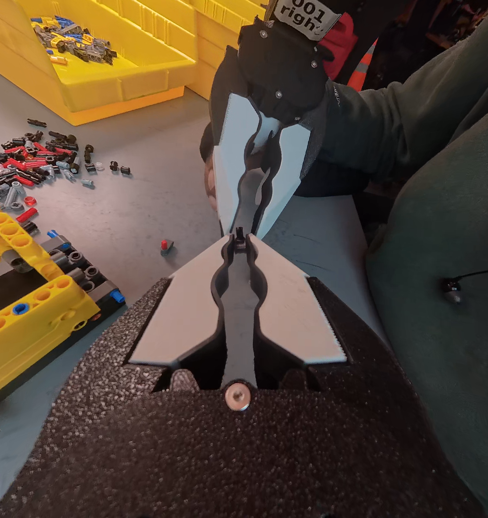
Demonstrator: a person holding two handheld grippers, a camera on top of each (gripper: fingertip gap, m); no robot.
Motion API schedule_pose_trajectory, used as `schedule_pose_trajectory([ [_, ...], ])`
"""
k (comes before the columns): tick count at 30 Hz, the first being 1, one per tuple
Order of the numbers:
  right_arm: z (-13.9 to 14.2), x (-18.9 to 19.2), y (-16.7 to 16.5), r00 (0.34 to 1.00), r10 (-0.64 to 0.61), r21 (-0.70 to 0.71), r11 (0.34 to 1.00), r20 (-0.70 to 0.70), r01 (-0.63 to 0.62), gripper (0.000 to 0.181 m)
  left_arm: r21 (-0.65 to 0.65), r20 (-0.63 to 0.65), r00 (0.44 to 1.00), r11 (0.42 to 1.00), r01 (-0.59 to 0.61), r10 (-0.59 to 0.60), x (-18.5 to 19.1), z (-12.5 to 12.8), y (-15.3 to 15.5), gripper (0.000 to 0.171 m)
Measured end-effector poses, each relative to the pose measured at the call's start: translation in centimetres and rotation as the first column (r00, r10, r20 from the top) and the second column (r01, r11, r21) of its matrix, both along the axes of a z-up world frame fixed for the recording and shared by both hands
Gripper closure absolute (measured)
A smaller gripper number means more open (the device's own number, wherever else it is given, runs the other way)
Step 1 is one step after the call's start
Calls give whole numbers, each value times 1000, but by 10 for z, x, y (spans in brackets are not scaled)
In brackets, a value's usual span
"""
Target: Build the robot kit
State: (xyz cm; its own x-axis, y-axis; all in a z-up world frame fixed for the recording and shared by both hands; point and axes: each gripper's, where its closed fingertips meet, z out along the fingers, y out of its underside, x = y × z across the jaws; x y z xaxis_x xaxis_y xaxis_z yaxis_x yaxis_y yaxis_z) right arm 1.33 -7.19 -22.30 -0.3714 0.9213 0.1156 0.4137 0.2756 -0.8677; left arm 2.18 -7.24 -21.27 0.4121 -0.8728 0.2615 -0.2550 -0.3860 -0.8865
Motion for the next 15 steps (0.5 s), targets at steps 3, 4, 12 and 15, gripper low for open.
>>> schedule_pose_trajectory([
  [3, -1, 0, -2, 1000, 10, 3, 1000, -1, -10, 170, -4, -5, 1000, 1000, 8, -8, 1, -2, -1, 165],
  [4, 0, 0, -3, 1000, 12, 3, 1000, -3, -12, 170, -3, -7, 1000, 1000, 10, -10, 2, -2, -2, 165],
  [12, 2, 0, -5, 1000, 15, -2, 1000, -11, -15, 163, 15, -19, 1000, 1000, 14, -13, 3, 0, -3, 165],
  [15, 3, 0, -5, 1000, 16, -10, 1000, -16, -16, 167, 14, -14, 1000, 1000, 18, -18, 3, 0, -4, 165],
])
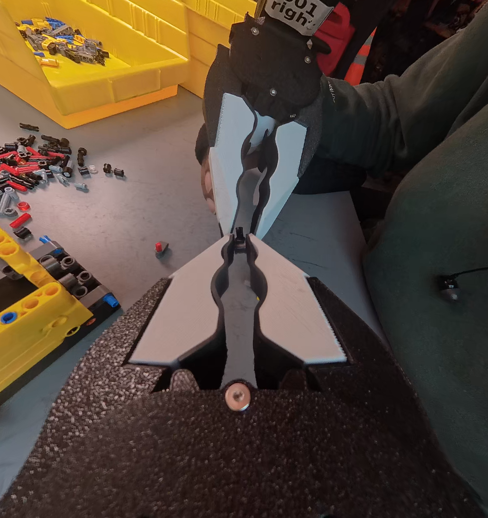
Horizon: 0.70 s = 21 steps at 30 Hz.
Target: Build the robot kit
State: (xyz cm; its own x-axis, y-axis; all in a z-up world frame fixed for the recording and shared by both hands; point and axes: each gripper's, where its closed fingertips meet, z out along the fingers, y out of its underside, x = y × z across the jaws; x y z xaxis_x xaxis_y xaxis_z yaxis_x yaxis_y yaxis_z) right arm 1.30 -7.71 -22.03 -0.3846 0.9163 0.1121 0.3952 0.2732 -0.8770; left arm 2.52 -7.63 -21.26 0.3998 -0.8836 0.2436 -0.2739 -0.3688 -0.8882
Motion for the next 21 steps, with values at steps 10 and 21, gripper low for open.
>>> schedule_pose_trajectory([
  [10, 3, -1, 5, 1000, -27, 7, 1000, -13, 27, 165, 15, -6, 1000, 1000, -11, 11, -2, 1, 1, 165],
  [21, 9, 1, 0, 999, 1, 20, 1000, -51, 0, 167, 1, 5, 1000, 1000, 11, -11, 0, 3, -3, 165],
])
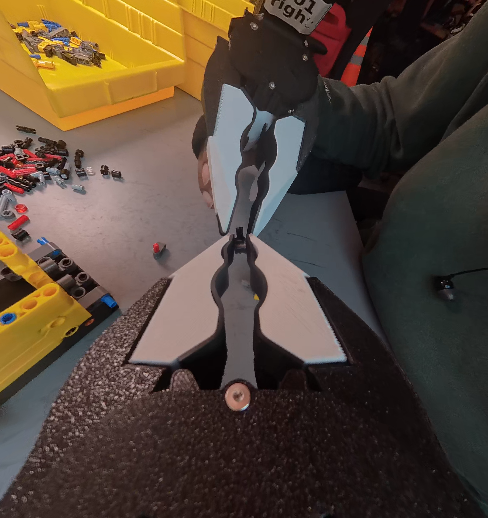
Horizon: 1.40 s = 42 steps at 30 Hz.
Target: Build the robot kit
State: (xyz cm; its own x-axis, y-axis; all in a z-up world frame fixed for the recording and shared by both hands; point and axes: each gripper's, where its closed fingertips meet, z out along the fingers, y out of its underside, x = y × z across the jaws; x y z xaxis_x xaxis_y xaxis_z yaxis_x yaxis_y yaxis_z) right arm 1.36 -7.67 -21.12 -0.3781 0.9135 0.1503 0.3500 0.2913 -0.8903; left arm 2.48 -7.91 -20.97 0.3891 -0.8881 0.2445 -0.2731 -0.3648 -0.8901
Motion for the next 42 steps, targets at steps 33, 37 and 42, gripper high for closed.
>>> schedule_pose_trajectory([
  [33, 19, 6, -17, 991, 79, 111, 992, -112, -66, 181, -371, 336, 941, 913, 171, -40, -7, 20, -13, 171],
  [37, 14, 6, -9, 994, 47, 133, 991, -97, -34, 181, -349, 268, 963, 930, 113, -17, -11, 14, -9, 171],
  [42, -16, 6, 7, 999, -23, 177, 984, 40, 16, 174, -260, 186, 974, 963, -79, 130, -30, 13, 18, 171],
])
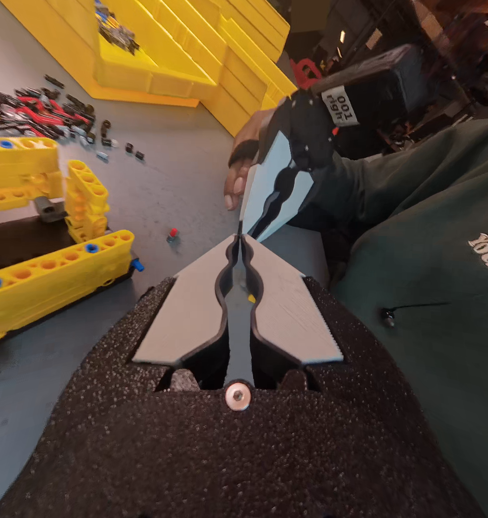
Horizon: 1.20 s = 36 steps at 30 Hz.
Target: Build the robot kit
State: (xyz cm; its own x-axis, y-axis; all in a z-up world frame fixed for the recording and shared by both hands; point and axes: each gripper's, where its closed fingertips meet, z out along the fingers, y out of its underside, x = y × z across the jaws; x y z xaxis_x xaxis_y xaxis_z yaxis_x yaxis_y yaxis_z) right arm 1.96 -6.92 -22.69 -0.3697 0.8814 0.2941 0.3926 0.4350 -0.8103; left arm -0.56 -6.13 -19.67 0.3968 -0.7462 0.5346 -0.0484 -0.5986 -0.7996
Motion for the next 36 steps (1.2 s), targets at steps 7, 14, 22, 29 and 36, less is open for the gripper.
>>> schedule_pose_trajectory([
  [7, -30, -11, 15, 986, -106, -27, 994, 129, 110, 167, 263, -89, 939, 917, -299, 332, -54, 25, 38, 161],
  [14, -36, -38, 6, 971, -84, -58, 993, 222, 99, 162, 390, -129, 875, 835, -388, 467, -80, 35, 49, 156],
  [22, -45, -51, -4, 955, -38, -46, 998, 295, 54, 175, 398, -101, 881, 830, -390, 463, -81, 36, 49, 156],
  [29, -24, -45, 2, 982, -68, -70, 994, 177, 81, 176, 357, -58, 921, 869, -342, 386, -68, 38, 41, 158],
  [36, 44, -28, 29, 968, -193, -149, 974, -160, 170, 176, 280, 27, 969, 929, -241, 244, -45, 40, 27, 156],
])
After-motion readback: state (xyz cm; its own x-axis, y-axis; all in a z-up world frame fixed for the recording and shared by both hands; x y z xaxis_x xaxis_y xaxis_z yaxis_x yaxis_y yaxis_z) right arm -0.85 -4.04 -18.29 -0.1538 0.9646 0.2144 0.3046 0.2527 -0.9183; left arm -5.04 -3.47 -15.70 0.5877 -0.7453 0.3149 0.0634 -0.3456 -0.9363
